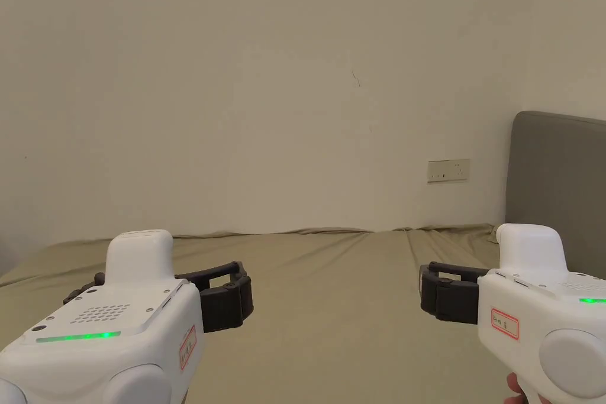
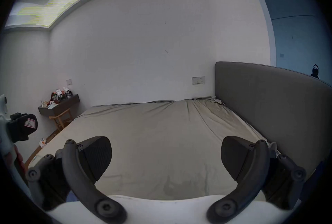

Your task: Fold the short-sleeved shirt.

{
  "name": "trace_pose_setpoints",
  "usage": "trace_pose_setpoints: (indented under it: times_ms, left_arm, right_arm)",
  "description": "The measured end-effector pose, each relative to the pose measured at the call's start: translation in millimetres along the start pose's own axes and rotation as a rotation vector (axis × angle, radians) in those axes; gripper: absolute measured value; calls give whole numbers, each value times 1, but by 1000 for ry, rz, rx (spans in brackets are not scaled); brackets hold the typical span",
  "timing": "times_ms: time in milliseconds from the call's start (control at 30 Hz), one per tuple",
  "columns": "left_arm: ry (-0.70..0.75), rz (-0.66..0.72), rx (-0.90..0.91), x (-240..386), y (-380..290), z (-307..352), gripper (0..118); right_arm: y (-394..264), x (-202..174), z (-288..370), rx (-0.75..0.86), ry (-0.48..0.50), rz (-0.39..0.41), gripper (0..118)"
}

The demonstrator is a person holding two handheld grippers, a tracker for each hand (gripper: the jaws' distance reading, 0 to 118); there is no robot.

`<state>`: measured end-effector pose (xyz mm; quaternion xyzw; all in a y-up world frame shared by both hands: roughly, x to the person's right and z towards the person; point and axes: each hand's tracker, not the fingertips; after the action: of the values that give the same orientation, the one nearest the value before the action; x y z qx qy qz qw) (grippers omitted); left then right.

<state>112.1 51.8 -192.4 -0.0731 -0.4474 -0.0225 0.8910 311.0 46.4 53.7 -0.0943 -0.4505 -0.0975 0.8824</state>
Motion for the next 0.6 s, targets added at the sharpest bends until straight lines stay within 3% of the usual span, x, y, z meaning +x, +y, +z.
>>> trace_pose_setpoints:
  times_ms: [133, 600]
  left_arm:
    - [-7, 8, -1, 0, 0, 1, 118]
    - [-79, 54, -24, -9, 3, 2, 118]
  right_arm:
    - [0, -4, 3, 15, 37, 16, 118]
    - [4, -19, 3, 11, -6, 61, 118]
